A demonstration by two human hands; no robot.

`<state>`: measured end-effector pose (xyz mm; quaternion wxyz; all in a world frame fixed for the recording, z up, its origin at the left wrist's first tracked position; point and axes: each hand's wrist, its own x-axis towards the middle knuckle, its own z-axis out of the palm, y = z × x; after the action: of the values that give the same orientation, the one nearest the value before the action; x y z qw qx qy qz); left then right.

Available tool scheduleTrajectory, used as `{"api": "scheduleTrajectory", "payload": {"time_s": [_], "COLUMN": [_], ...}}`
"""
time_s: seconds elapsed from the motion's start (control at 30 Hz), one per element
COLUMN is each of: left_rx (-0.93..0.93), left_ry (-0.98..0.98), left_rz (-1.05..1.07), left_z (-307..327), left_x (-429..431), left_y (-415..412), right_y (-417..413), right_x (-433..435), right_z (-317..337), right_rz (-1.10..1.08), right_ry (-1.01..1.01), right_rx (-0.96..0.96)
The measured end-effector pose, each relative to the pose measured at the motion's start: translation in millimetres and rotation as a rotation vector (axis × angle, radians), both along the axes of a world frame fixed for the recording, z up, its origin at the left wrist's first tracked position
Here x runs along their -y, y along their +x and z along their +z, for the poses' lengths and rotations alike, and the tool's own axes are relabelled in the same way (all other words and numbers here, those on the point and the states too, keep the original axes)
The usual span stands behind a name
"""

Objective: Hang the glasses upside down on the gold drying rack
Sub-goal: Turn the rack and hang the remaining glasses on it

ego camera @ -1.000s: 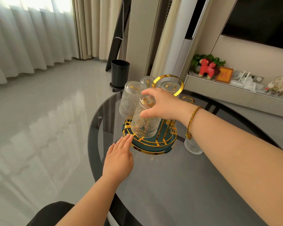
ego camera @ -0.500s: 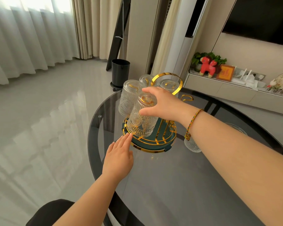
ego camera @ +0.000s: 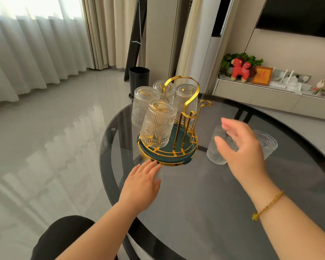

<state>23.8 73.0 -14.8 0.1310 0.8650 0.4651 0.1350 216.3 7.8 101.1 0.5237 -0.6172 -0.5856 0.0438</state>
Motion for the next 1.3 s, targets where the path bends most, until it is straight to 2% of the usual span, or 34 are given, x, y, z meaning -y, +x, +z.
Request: {"api": "scheduleTrajectory", "payload": {"time_s": [0.13, 0.2, 0.3, 0.5, 0.93, 1.1, 1.3], "left_rx": [-0.029, -0.027, -0.014, 0.004, 0.014, 0.015, 0.013], "left_ry": [-0.028, -0.036, -0.045, -0.054, -0.047, -0.051, -0.059], "left_rz": [0.021, 0.035, 0.06, 0.084, 0.086, 0.088, 0.095], "left_z": [0, 1, 3, 6, 6, 7, 8], "left_x": [2, 4, 7, 7, 4, 4, 4], "left_y": [4, 5, 7, 7, 7, 7, 8], "right_y": [15, 25, 37, 50, 50, 50, 49], "right_x": [17, 16, 10, -5, -54, -58, -53], "right_z": [-48, -65, -82, -100, -101, -102, -100], "right_rz": [-0.104, -0.167, -0.253, -0.277, -0.339, -0.379, -0.318], "right_ry": [-0.039, -0.088, -0.199, -0.386, -0.23, -0.254, -0.241], "right_rx": [-0.266, -0.342, -0.372, -0.407, -0.504, -0.473, -0.47]}}
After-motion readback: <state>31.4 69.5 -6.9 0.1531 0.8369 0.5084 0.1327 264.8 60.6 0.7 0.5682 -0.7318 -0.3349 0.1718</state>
